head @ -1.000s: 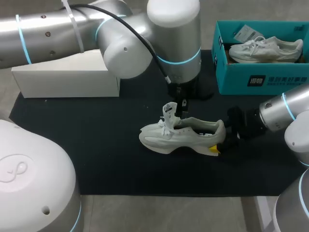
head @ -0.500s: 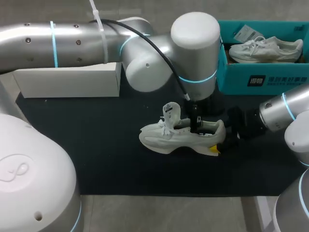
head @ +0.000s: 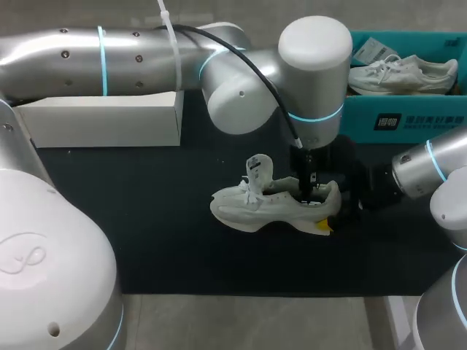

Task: Take the shoe out of the shoebox, open the shoe tongue, remove and reinsert the insole, then place the shoe into the shoebox

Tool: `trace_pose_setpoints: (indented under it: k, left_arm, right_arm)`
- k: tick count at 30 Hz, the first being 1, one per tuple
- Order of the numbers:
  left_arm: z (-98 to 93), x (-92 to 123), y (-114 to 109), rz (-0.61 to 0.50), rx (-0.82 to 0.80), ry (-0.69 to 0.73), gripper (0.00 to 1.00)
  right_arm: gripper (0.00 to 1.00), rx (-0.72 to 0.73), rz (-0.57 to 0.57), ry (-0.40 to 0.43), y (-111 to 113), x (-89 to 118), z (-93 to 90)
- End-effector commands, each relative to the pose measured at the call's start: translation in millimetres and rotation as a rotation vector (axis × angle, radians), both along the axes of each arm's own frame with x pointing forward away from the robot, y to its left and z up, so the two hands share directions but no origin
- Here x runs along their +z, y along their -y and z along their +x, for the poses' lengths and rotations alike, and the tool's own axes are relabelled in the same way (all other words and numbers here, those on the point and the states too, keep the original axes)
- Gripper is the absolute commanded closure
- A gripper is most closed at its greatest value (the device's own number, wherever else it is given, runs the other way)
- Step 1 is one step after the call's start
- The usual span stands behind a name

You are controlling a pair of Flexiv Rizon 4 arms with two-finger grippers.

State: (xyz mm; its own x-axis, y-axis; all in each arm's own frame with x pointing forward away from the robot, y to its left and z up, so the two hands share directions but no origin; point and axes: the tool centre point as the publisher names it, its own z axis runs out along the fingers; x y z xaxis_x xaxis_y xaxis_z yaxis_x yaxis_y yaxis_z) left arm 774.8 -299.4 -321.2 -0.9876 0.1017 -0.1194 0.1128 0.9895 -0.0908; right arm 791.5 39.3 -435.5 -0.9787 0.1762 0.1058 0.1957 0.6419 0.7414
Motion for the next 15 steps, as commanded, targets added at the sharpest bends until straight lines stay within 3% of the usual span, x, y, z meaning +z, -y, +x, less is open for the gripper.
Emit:
trace_pose_setpoints:
  k: [1,7,15]
  left_arm:
    - [9.8,-16,6,-0.017,-0.025,-0.034,1.00]
    - [22.8,-34,10,-0.027,-0.005,-0.036,1.00]
    - [22.7,-53,9,0.007,-0.035,-0.056,1.00]
  right_arm:
    - [1.00,-0.002,-0.003,0.001,-1,-4,-0.2]
    - [1.00,-0.002,-0.003,0.001,-1,-4,-0.2]
    - [1.00,-0.002,-0.003,0.001,-1,-4,-0.2]
